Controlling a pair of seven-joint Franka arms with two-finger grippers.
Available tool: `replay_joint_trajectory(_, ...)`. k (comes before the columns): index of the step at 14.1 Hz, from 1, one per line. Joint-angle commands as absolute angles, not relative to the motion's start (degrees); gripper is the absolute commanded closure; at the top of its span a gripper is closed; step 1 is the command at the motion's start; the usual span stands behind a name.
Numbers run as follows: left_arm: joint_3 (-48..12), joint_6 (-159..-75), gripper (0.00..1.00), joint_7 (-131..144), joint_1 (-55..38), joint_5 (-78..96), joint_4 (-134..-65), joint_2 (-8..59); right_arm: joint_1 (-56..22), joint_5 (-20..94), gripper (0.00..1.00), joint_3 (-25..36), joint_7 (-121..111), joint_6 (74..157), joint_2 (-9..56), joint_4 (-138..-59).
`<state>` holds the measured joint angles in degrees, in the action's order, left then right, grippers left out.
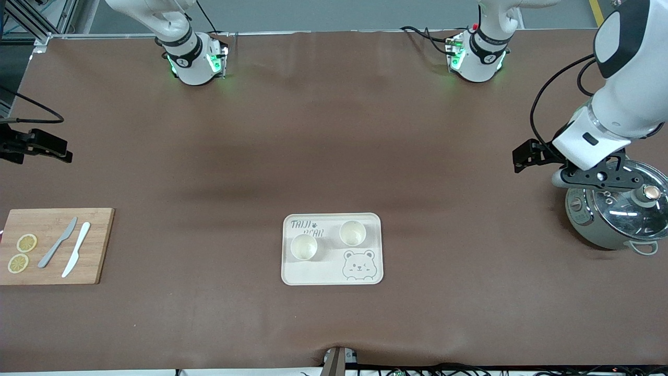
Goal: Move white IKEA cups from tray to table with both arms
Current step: 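Move the left gripper to a cup while the right gripper approaches the tray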
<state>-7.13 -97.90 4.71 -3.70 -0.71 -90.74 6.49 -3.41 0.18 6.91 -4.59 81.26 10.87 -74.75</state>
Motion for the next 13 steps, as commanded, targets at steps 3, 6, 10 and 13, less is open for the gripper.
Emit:
replay_joint_trajectory(3, -7.91, -99.22, 0.00, 4.66, -3.87, -0.36, -91.23, 6.06, -2.72, -0.35, 0.00, 6.33, -4.31, 81.47, 10.72, -74.71)
replay_joint_trajectory(6, -9.05, -105.55, 0.00, 7.80, -6.92, 1.23, -90.10, 11.05, -2.72, -0.35, 0.00, 6.33, -4.39, 81.47, 10.81, -74.79)
replay_joint_trajectory(10, -8.70, -105.64, 0.00, 22.48, -14.65, 0.18, -80.44, 23.88, -2.72, -0.35, 0.00, 6.33, -4.31, 81.56, 11.07, -74.71)
replay_joint_trajectory(13, -8.35, -106.61, 0.00, 26.88, -18.97, -0.17, -77.26, 29.51, -3.08, -0.35, 0.00, 6.33, -4.39, 81.56, 11.16, -74.79)
